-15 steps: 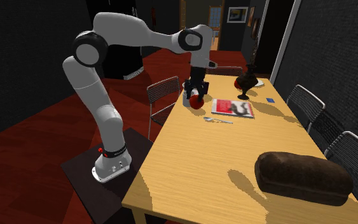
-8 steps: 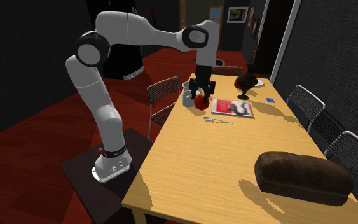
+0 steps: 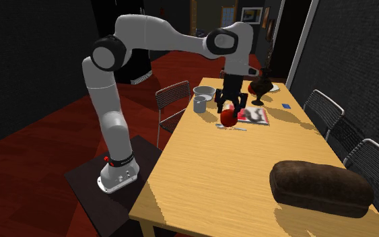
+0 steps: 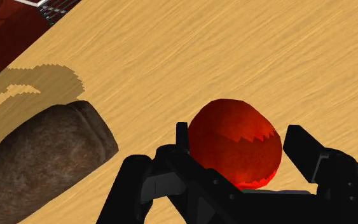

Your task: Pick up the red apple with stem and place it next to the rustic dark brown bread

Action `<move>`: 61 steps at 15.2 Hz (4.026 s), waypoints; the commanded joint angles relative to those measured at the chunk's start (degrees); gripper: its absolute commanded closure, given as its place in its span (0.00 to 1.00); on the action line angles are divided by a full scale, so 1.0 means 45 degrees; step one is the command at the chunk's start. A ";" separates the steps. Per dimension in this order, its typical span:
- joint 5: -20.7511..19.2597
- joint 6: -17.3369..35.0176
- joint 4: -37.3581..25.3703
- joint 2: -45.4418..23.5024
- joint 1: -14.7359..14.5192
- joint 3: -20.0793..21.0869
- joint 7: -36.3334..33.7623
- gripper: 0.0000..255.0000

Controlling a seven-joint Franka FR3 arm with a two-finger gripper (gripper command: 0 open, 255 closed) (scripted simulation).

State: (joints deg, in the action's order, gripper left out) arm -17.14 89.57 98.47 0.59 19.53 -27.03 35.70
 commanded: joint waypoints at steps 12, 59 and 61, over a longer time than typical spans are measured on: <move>0.2562 -0.0154 -0.6293 -0.5534 0.3465 -0.1429 0.4696 1.00; 0.3379 0.5836 -0.2254 -0.7675 0.4094 -0.0985 0.4232 1.00; 0.3379 0.5836 -0.2254 -0.7675 0.4094 -0.0985 0.4232 1.00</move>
State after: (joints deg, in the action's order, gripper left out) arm -1.94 115.79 88.30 -33.85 37.91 -31.45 54.75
